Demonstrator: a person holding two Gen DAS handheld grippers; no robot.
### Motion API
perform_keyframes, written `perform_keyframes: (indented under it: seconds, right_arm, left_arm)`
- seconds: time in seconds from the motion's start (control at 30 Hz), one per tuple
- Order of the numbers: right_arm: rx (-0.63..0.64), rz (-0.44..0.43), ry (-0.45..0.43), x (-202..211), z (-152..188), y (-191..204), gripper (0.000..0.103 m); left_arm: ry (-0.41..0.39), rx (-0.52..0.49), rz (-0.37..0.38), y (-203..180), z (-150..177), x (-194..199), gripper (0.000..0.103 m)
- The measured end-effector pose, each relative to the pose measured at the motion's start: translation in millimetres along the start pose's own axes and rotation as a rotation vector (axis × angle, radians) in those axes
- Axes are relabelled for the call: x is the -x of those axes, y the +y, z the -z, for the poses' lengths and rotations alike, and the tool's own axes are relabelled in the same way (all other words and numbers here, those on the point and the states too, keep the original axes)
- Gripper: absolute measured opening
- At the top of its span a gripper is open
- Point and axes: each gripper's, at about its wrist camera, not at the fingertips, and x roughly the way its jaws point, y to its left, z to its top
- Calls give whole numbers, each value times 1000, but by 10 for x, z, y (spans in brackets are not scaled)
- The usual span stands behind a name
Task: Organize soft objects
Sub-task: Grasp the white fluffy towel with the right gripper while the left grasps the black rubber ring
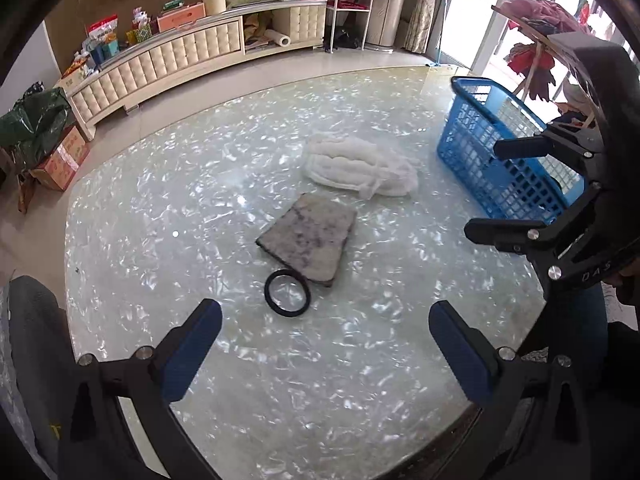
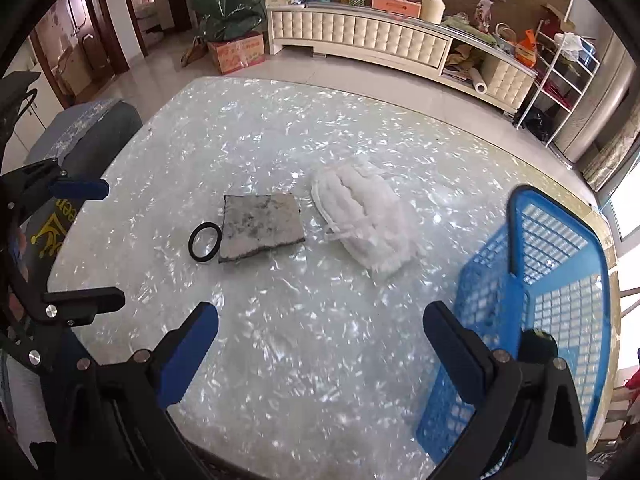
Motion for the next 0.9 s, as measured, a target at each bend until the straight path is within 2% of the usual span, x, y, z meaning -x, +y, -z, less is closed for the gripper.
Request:
perform_keyframes:
  seconds: [0.37,0.6,0.73,0.9]
  right_arm:
    - [26,55,53,-430,-301,-106,103]
    - [20,53,112,-809,-464,-238,103]
    - [10,36,143,-1011,-575,-305,103]
    - [-31,42,187,-1261,-682,-431,103]
  left_arm:
    - [-18,41,13,334,11,-296,103]
    - [26,43,35,497,-3,-568,102]
    - [52,24,47,524,-8,-708,98]
    - [102,13,52,596,-1,-915,81]
